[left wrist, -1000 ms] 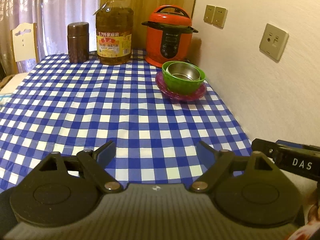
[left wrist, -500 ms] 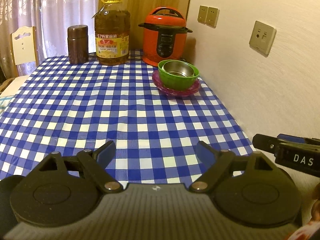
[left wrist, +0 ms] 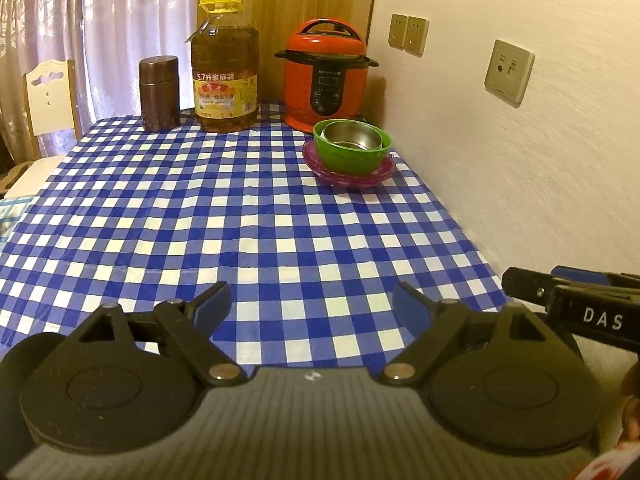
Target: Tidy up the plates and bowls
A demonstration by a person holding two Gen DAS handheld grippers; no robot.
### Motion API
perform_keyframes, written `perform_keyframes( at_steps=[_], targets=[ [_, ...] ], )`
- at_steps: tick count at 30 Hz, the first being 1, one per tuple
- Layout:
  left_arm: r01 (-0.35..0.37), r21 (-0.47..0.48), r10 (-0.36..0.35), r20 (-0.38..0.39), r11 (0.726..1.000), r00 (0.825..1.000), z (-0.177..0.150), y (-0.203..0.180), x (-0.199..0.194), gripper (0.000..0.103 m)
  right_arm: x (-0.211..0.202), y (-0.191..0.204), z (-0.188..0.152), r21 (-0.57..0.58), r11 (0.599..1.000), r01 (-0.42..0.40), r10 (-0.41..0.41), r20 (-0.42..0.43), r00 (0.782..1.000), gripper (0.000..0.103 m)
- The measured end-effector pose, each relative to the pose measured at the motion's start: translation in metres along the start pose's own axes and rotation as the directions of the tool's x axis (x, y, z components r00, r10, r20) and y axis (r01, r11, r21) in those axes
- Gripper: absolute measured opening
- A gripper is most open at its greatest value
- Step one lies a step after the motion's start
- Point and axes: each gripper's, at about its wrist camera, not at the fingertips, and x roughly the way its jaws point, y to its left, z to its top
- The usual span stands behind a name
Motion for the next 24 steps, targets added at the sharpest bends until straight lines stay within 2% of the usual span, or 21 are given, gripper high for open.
perform_keyframes(
  at_steps=[24],
  targets=[
    [-0.007,-0.006,0.007,0.009,1.0,1.0,-0.006,0.001,-0.011,0.086,-0.009,0.008,-0.009,-0.003,1.0,-0.014,0.014,-0.011,1.0,0.061]
  ],
)
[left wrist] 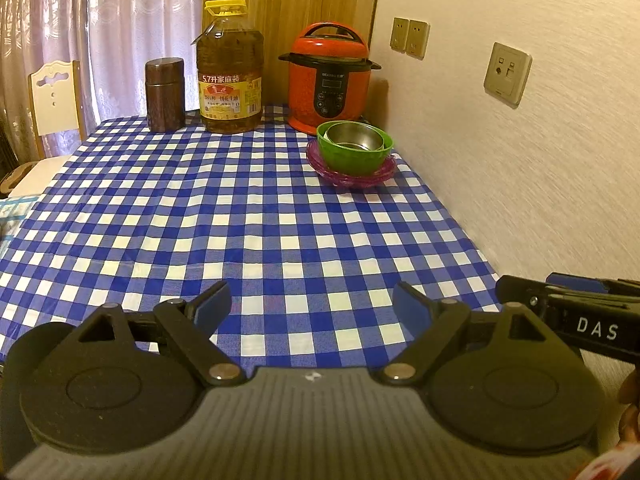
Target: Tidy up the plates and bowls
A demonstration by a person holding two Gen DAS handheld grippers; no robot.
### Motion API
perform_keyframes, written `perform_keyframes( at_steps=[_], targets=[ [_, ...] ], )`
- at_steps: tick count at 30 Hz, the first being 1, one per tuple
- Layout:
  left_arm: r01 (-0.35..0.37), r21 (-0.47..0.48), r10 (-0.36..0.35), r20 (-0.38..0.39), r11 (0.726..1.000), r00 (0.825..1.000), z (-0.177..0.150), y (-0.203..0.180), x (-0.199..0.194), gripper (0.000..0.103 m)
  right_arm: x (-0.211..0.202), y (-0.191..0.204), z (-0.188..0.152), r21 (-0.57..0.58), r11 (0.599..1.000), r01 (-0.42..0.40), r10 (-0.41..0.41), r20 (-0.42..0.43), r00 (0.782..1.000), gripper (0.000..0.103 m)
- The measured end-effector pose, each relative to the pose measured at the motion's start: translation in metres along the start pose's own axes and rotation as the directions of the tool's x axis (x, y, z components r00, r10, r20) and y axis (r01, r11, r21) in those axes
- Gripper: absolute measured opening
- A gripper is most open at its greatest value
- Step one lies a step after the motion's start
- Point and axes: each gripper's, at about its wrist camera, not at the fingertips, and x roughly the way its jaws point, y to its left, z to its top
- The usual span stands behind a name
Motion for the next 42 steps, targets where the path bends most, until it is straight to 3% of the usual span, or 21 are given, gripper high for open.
perform_keyframes(
  at_steps=[42],
  targets=[
    [-0.001,-0.003,0.001,-0.006,1.0,1.0,-0.004,-0.0023,0.0028,0.086,0.0027,0.0019,-0.0025,0.002,1.0,0.001,-0.001,-0.004,1.0,0.062]
  ],
)
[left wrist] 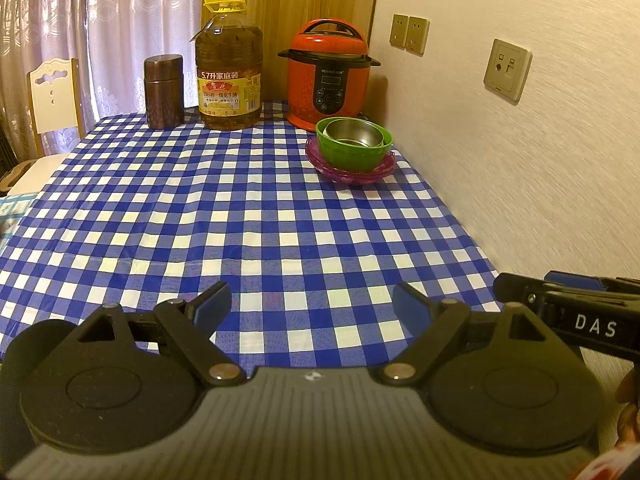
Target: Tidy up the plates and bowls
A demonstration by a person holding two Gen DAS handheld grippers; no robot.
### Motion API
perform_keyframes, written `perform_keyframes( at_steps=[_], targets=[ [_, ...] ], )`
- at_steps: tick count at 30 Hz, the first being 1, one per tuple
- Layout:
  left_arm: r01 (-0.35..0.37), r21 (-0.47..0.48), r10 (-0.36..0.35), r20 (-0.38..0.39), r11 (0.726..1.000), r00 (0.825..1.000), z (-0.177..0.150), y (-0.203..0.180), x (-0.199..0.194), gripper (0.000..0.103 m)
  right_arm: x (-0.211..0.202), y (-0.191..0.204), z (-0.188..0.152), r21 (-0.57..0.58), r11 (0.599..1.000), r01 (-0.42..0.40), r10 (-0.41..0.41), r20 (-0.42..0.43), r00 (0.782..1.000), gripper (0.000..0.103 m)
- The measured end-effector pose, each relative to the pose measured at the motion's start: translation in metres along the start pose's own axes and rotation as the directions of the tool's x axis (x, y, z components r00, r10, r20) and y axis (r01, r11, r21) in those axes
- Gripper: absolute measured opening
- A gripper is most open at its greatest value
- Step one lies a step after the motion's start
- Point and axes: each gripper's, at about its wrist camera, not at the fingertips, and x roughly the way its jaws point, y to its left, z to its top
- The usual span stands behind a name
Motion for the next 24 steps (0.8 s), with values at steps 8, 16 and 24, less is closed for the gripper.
perform_keyframes(
  at_steps=[8,16,24],
  targets=[
    [0.001,0.0,-0.001,-0.002,1.0,1.0,0.0005,0.0009,0.0012,0.086,-0.0001,-0.0001,0.0005,0.0,1.0,0.001,-0.001,-0.001,1.0,0.062],
    [0.003,-0.001,-0.003,-0.004,1.0,1.0,0.0007,0.0008,0.0014,0.086,0.0004,0.0001,0.0002,0.0,1.0,0.0,0.0,-0.002,1.0,0.062],
    [0.011,0.007,-0.011,0.005,1.0,1.0,-0.001,-0.0001,0.0035,0.086,0.0011,0.0,-0.0003,-0.001,1.0,0.001,-0.001,-0.003,1.0,0.062]
  ],
)
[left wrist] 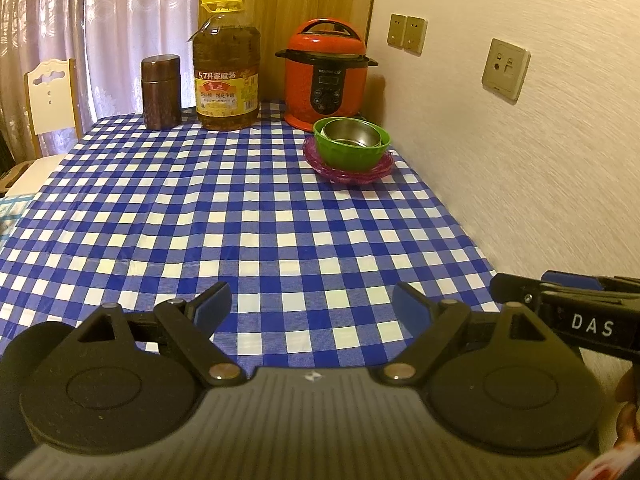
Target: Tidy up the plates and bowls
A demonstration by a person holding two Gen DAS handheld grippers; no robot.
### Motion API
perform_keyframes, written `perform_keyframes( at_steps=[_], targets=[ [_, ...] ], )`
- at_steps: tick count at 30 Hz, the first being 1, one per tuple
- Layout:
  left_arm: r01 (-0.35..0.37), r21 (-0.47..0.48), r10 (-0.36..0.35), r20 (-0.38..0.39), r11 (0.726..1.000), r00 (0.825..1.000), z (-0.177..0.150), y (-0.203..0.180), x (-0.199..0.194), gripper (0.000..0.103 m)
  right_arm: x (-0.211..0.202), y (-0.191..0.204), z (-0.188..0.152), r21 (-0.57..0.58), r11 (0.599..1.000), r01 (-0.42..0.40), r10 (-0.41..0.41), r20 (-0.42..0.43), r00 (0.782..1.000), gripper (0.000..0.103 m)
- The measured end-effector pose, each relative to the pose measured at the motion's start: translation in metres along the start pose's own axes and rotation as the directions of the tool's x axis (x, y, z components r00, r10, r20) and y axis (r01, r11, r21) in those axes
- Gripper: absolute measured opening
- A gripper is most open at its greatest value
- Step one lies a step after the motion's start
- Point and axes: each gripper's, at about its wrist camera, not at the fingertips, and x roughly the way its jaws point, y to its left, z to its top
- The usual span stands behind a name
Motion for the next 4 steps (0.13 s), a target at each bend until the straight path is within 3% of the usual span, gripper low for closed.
perform_keyframes(
  at_steps=[4],
  targets=[
    [0.004,-0.007,-0.004,-0.004,1.0,1.0,-0.0001,0.0007,0.0001,0.086,0.0001,-0.0001,0.0002,0.0,1.0,0.0,0.0,-0.001,1.0,0.062]
  ],
)
